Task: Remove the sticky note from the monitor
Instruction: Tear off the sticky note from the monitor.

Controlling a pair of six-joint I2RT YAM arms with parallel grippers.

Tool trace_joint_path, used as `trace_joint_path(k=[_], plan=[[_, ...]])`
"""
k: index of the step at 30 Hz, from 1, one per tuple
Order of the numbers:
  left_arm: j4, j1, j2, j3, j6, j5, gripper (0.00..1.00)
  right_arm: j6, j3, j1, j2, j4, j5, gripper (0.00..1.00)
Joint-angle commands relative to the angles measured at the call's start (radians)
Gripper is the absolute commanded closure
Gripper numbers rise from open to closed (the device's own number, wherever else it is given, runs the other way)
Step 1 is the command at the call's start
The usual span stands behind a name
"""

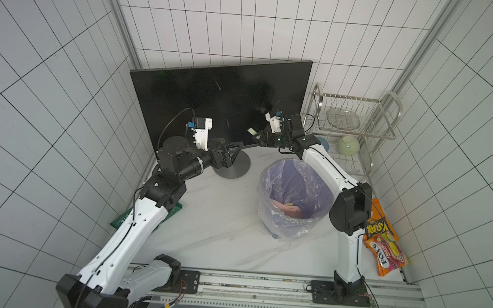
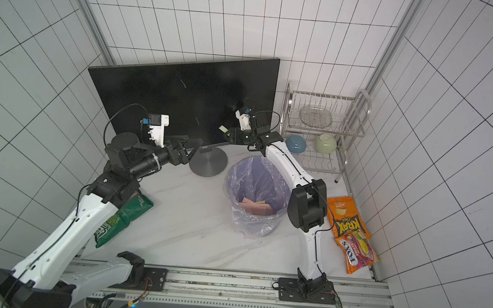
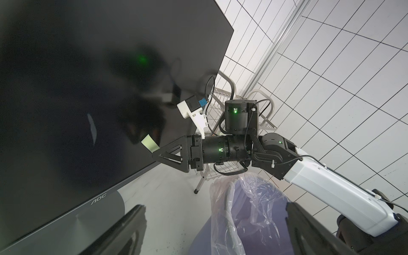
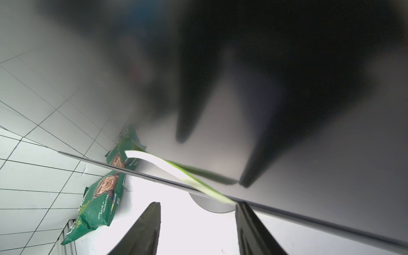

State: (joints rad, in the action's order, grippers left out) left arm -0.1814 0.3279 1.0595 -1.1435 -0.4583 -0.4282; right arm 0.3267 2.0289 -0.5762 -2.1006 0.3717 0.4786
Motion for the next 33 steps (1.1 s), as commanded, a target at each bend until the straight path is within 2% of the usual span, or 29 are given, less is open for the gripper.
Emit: trace_joint_path(k=[1, 11, 33], plan=[[0.007, -0.006, -0.019, 0.013, 0.017, -0.013, 0.01, 0.015, 0.01, -0.01, -0.009, -0.061, 0.035, 0.43], [0.012, -0.009, -0.019, 0.013, 0.011, -0.019, 0.01, 0.028, -0.058, -0.01, 0.04, -0.093, 0.052, 0.43], [0.015, -0.011, -0.021, 0.014, 0.01, -0.022, 0.01, 0.014, -0.071, -0.011, 0.067, -0.097, 0.075, 0.49]])
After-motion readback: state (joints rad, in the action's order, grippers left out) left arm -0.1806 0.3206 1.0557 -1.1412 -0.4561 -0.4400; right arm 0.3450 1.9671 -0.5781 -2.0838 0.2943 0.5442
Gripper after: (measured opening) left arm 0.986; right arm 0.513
